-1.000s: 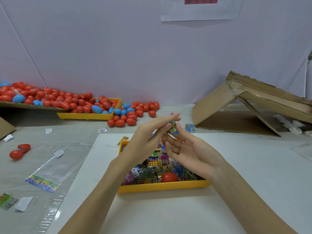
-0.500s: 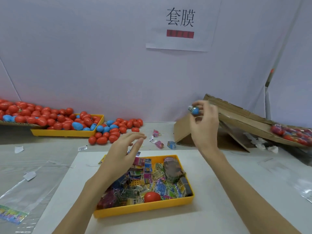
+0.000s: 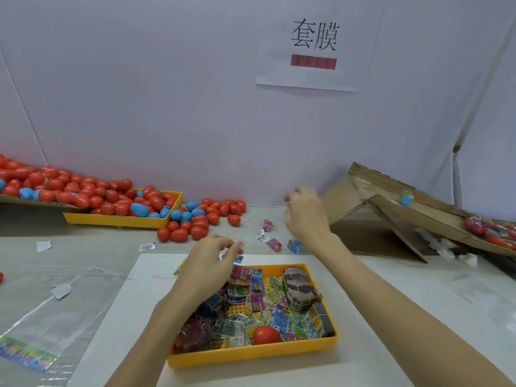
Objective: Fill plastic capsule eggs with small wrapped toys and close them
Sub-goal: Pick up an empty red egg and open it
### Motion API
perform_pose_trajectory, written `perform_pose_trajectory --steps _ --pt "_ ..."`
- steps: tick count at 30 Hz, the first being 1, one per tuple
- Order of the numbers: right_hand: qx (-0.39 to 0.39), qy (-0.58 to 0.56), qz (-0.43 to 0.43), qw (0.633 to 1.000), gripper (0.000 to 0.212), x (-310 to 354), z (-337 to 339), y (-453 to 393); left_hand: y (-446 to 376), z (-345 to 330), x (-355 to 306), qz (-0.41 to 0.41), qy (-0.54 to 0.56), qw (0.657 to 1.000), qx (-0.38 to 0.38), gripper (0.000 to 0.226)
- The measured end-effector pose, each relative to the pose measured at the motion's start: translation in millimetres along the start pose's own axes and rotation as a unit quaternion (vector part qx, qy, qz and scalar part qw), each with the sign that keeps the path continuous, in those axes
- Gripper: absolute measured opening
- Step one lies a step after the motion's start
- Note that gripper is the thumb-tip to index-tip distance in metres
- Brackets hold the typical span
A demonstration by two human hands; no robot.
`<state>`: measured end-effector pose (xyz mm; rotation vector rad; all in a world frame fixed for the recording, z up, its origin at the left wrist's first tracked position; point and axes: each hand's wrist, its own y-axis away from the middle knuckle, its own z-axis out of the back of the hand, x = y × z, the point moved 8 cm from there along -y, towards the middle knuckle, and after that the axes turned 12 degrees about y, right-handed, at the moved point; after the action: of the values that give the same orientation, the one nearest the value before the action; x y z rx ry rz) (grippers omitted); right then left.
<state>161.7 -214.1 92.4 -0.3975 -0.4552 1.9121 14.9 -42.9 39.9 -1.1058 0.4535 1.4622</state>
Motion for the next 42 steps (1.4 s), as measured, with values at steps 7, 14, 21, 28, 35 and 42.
perform_pose_trajectory --steps 7,14,21,28,35,42 --pt "0.187 -0.128 0.163 0.960 0.056 111.3 -73.9 -16.4 -0.1 -1.1 22.1 0.038 -0.060 0.997 -0.026 0.026" --pt "0.154 -0.095 0.131 0.975 0.038 120.1 -101.4 -26.1 1.5 3.2 23.1 0.046 -0.053 0.997 -0.045 0.024" --pt "0.146 -0.315 0.076 0.935 0.044 85.6 -21.1 14.5 3.3 16.7 1.6 0.000 -0.008 0.998 -0.069 0.027" --pt "0.147 -0.516 0.017 0.844 0.018 43.8 28.1 102.6 13.5 -0.3 -52.6 -0.203 0.060 0.977 0.026 0.043" --pt "0.107 -0.526 0.027 0.843 0.019 47.4 29.0 118.5 26.4 -15.6 -74.9 -0.313 -0.004 0.948 0.051 0.030" --pt "0.073 -0.217 0.039 0.973 0.024 36.3 14.1 125.0 10.1 8.7 -46.2 -0.156 0.142 0.977 -0.015 0.023"
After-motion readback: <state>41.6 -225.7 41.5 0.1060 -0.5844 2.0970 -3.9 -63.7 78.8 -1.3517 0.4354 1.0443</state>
